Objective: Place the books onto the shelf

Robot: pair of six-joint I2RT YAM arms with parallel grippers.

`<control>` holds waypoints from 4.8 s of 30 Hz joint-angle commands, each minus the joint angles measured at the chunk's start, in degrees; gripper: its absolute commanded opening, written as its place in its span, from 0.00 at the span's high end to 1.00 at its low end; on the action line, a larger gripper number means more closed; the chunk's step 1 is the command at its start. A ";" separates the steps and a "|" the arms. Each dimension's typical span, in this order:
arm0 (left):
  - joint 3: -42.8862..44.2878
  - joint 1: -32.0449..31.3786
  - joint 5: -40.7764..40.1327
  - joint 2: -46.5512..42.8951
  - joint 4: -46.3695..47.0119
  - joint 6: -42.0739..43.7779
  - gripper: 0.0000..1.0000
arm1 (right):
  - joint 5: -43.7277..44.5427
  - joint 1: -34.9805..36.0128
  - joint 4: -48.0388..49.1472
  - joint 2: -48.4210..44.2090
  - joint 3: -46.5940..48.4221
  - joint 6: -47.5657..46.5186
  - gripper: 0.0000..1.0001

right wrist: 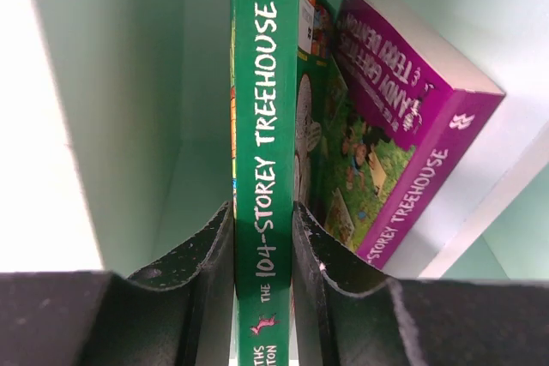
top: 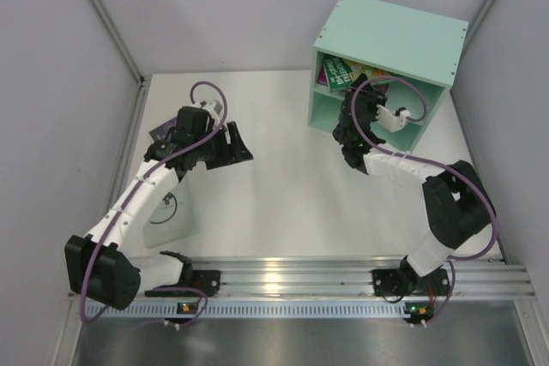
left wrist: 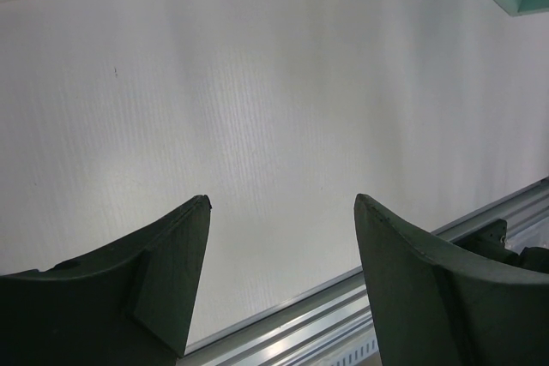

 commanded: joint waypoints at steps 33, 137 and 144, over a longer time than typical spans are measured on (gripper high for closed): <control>0.67 0.22 -1.16 -4.19 2.99 -0.19 0.27 | 2.62 1.63 -3.26 -5.90 -0.65 5.76 1.00; -2.15 0.22 -1.34 -8.58 1.93 -1.77 0.27 | -30.68 -6.02 -26.90 -1.41 10.78 1.11 0.78; -2.41 0.13 -1.42 -8.50 2.11 -1.77 0.27 | -30.67 -6.46 -26.90 -0.89 11.74 0.49 0.80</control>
